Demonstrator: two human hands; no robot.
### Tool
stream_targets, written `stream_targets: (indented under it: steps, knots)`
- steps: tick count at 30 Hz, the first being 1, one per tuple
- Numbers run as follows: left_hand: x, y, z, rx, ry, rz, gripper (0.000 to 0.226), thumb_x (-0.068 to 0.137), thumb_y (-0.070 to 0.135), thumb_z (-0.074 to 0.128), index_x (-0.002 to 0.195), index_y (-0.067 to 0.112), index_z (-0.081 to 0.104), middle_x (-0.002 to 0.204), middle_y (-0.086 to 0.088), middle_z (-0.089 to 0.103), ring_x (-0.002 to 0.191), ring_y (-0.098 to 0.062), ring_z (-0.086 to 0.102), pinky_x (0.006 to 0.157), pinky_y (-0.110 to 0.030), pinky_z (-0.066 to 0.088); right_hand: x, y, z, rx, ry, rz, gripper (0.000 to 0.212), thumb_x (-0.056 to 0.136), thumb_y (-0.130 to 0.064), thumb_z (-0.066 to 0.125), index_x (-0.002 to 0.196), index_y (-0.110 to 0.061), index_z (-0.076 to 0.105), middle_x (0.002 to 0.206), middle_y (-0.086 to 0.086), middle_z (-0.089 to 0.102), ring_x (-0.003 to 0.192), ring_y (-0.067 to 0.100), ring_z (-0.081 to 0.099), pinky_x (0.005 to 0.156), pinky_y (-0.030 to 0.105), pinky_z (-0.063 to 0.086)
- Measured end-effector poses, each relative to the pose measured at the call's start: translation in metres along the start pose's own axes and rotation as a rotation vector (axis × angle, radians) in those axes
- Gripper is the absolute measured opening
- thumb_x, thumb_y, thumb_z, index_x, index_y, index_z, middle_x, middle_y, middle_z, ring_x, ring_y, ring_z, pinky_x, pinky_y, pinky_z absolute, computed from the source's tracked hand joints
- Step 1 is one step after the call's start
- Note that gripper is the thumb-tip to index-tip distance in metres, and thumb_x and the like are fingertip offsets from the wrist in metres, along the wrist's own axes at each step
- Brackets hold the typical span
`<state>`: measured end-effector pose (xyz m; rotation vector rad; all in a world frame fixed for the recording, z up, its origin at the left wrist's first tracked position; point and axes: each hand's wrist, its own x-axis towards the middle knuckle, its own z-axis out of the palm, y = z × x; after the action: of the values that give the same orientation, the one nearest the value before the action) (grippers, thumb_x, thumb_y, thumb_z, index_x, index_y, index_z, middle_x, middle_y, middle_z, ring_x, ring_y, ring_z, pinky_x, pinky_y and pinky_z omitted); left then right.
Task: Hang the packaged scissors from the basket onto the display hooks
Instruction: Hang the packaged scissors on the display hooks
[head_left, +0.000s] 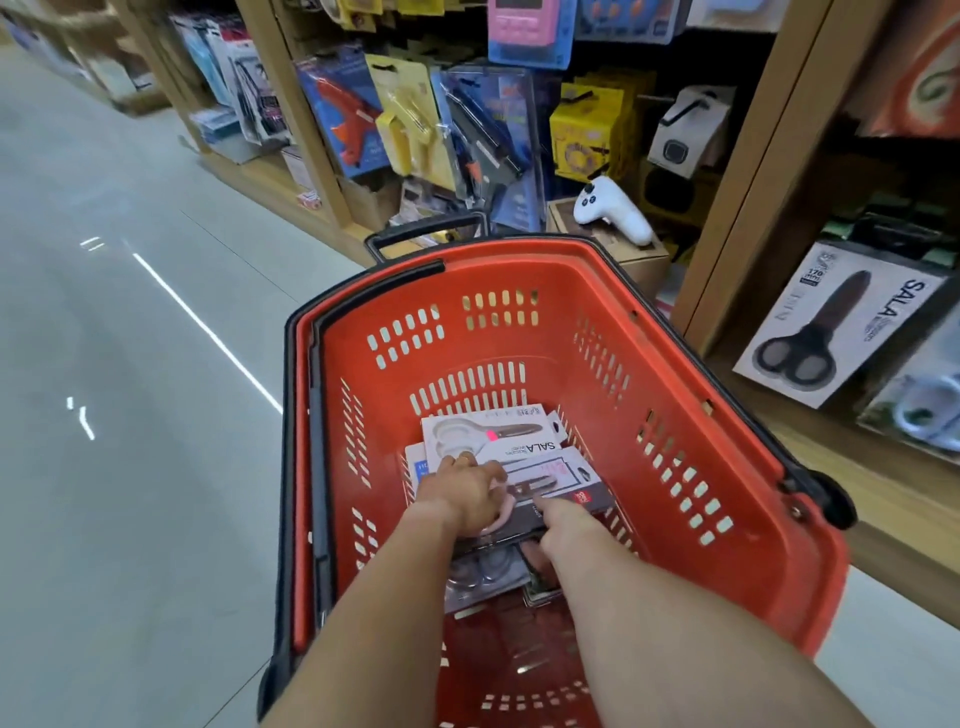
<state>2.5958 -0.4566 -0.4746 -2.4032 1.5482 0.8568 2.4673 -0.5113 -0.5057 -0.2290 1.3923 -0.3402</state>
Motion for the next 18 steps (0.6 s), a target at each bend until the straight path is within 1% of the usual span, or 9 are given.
stream_targets:
  steps: [2, 4, 6, 8, 11, 13, 15, 16, 18]
  knots:
    - [-0.004, 0.001, -0.006, -0.027, 0.031, -0.011, 0.04, 0.109, 0.044, 0.036, 0.145, 0.033, 0.052, 0.148, -0.009, 0.048, 0.144, -0.032, 0.036, 0.113, -0.052, 0.04, 0.005, 0.0, 0.004, 0.042, -0.027, 0.015, 0.022, 0.104, -0.008, 0.061, 0.083, 0.0, 0.058, 0.04, 0.011, 0.058, 0.021, 0.022, 0.05, 0.019, 0.029, 0.036]
    - [-0.01, 0.003, -0.013, 0.002, 0.078, -0.027, 0.041, 0.109, 0.044, 0.037, 0.143, 0.028, 0.051, 0.145, -0.011, 0.05, 0.14, -0.033, 0.04, 0.11, -0.051, 0.042, 0.004, -0.003, 0.01, 0.005, -0.016, 0.002, 0.006, 0.099, -0.004, 0.065, 0.103, 0.0, 0.066, 0.063, 0.015, 0.066, 0.025, 0.024, 0.055, 0.021, 0.032, 0.04]
    - [-0.018, 0.008, -0.021, 0.028, 0.15, -0.043, 0.045, 0.109, 0.046, 0.037, 0.146, 0.023, 0.046, 0.146, -0.013, 0.051, 0.138, -0.034, 0.044, 0.108, -0.05, 0.043, -0.006, -0.009, 0.016, -0.091, 0.014, -0.048, 0.023, 0.095, 0.001, 0.068, 0.117, -0.005, 0.068, 0.079, 0.013, 0.067, 0.033, 0.024, 0.06, 0.025, 0.029, 0.043]
    - [-0.028, 0.011, -0.029, -0.011, 0.214, -0.065, 0.048, 0.11, 0.048, 0.033, 0.146, 0.018, 0.044, 0.147, -0.016, 0.052, 0.136, -0.035, 0.047, 0.107, -0.048, 0.042, -0.026, -0.017, 0.019, -0.13, -0.048, -0.125, 0.026, 0.091, 0.006, 0.068, 0.115, -0.005, 0.068, 0.084, 0.014, 0.069, 0.043, 0.023, 0.063, 0.03, 0.028, 0.046]
    - [-0.044, 0.016, -0.045, -0.139, 0.268, -0.111, 0.057, 0.109, 0.056, 0.03, 0.145, 0.015, 0.043, 0.146, -0.019, 0.055, 0.132, -0.038, 0.053, 0.105, -0.047, 0.044, -0.068, -0.037, 0.019, -0.268, -0.049, -0.294, 0.025, 0.085, 0.011, 0.071, 0.106, -0.001, 0.067, 0.092, 0.02, 0.074, 0.059, 0.027, 0.068, 0.039, 0.033, 0.053]
    - [-0.06, 0.022, -0.061, -0.261, 0.291, -0.127, 0.069, 0.104, 0.068, 0.027, 0.144, 0.014, 0.043, 0.141, -0.018, 0.061, 0.126, -0.038, 0.059, 0.104, -0.046, 0.047, -0.094, -0.056, 0.014, -0.331, -0.065, -0.407, 0.019, 0.085, 0.012, 0.072, 0.098, 0.001, 0.066, 0.086, 0.019, 0.073, 0.061, 0.028, 0.069, 0.044, 0.038, 0.058]
    - [-0.078, 0.032, -0.08, -0.419, 0.301, -0.107, 0.081, 0.099, 0.078, 0.029, 0.146, 0.013, 0.043, 0.136, -0.015, 0.065, 0.121, -0.035, 0.062, 0.102, -0.042, 0.046, -0.125, -0.078, 0.006, -0.394, -0.099, -0.512, 0.016, 0.086, 0.01, 0.073, 0.094, -0.002, 0.067, 0.083, 0.016, 0.074, 0.061, 0.026, 0.072, 0.051, 0.037, 0.061]
    - [-0.087, 0.039, -0.091, -0.496, 0.307, -0.088, 0.086, 0.095, 0.083, 0.032, 0.143, 0.013, 0.047, 0.132, -0.013, 0.067, 0.118, -0.033, 0.063, 0.103, -0.042, 0.047, -0.141, -0.09, 0.0, -0.417, -0.114, -0.586, 0.017, 0.085, 0.011, 0.074, 0.089, -0.005, 0.069, 0.083, 0.014, 0.075, 0.06, 0.023, 0.072, 0.052, 0.034, 0.06]
    - [-0.106, 0.056, -0.112, -0.657, 0.347, -0.022, 0.089, 0.081, 0.095, 0.039, 0.124, 0.021, 0.062, 0.118, -0.003, 0.072, 0.106, -0.025, 0.066, 0.102, -0.044, 0.05, -0.171, -0.115, -0.013, -0.417, -0.142, -0.755, 0.021, 0.081, 0.01, 0.075, 0.082, -0.011, 0.072, 0.085, 0.013, 0.076, 0.063, 0.022, 0.072, 0.06, 0.033, 0.061]
